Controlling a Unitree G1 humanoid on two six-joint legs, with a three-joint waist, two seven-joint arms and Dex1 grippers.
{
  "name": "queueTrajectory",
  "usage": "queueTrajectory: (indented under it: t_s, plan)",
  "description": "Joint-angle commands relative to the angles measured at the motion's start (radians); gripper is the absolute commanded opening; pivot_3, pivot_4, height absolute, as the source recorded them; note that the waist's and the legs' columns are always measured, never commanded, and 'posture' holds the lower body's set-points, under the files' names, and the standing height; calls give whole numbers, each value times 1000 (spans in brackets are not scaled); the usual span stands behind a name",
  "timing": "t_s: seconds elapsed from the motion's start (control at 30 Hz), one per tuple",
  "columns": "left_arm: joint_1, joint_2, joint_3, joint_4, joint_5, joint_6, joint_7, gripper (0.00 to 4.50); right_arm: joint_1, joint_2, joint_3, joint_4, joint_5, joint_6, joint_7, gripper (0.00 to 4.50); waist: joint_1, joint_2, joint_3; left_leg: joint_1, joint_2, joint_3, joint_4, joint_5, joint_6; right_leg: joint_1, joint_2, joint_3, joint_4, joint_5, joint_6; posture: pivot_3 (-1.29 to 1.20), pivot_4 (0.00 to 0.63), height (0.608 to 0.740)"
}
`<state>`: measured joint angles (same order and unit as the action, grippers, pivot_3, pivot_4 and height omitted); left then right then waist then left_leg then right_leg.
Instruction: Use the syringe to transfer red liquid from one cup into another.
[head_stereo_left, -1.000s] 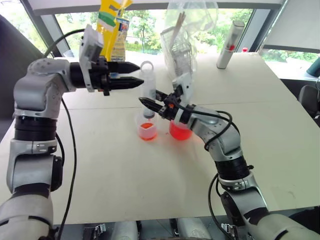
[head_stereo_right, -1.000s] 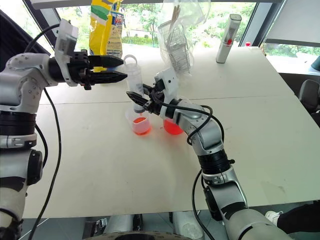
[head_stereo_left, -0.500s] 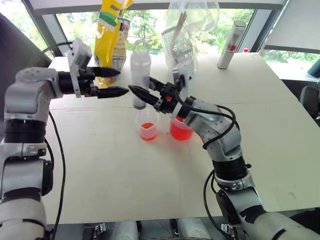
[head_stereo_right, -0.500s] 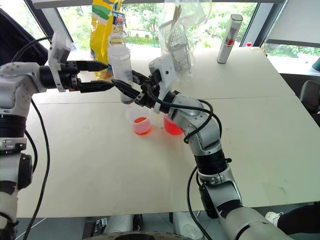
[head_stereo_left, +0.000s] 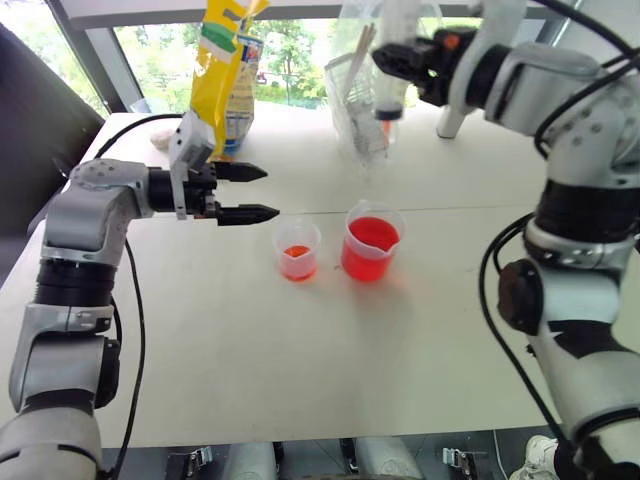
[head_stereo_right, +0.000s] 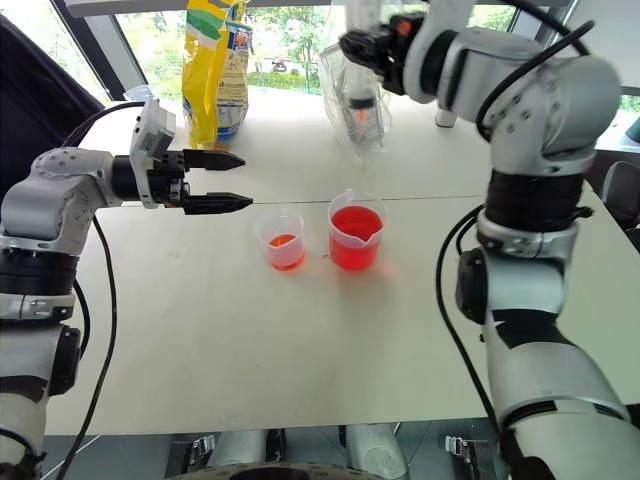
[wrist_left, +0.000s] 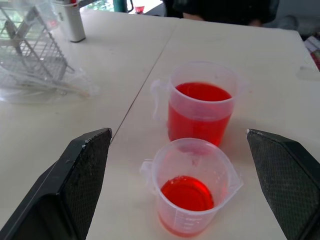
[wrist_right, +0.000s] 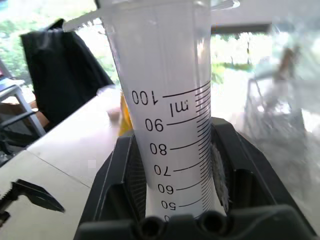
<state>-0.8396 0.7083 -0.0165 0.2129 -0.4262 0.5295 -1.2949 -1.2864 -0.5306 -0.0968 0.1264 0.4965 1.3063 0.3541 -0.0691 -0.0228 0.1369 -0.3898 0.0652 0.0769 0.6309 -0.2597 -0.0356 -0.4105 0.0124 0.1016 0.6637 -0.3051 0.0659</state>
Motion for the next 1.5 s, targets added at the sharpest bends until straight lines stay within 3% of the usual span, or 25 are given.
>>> queueTrajectory:
  t_s: [0.03,0.33,0.77,0.8,0.83,0.97,1.07,1.27,1.5]
  plan:
    - [3,-9,14,-63,-18,-14,9,4418,-8,-90,106,65,-37,108,48,1395,-1,0,0,0,0,0,0,0,0,-1,0,1,0,0,0,0,150,739]
    - [60,-23,28,-174,-80,58,34,4418,156,-137,157,162,-37,304,90,1395,-1,1,0,0,2,-1,-1,-1,1,-2,6,3,1,0,0,0,150,739]
    - [76,-23,16,-218,-85,75,55,4418,306,-153,218,255,-113,218,127,1395,-1,1,0,0,2,0,0,-1,1,-1,6,3,0,0,0,0,150,739]
    - [77,-22,15,-221,-90,82,53,4500,314,-153,213,246,-112,223,128,2392,0,1,0,0,2,0,0,-1,1,-1,7,3,0,0,0,0,150,739]
    - [76,-22,17,-224,-99,91,51,4500,320,-153,209,235,-111,229,128,2625,0,1,0,0,2,0,0,-1,1,-1,7,3,0,0,0,0,150,739]
    - [67,-17,17,-225,-116,111,44,4500,331,-165,184,174,-99,259,130,4427,0,1,1,0,2,0,0,-1,1,-1,6,3,0,0,0,0,150,739]
    - [59,-16,17,-223,-125,124,40,4500,336,-190,171,93,-91,279,130,4427,0,1,1,0,2,0,0,-1,1,-1,6,3,0,0,0,0,150,739]
    - [67,16,12,-226,-117,122,23,4500,377,-363,103,-272,14,269,240,4427,2,1,1,0,2,-1,-1,-1,1,-1,7,2,0,0,1,0,150,739]
    - [95,90,26,-248,-122,131,2,4500,495,-549,-154,-636,230,281,429,4427,2,1,1,0,2,-1,-1,-1,1,0,6,2,-1,0,1,0,150,739]
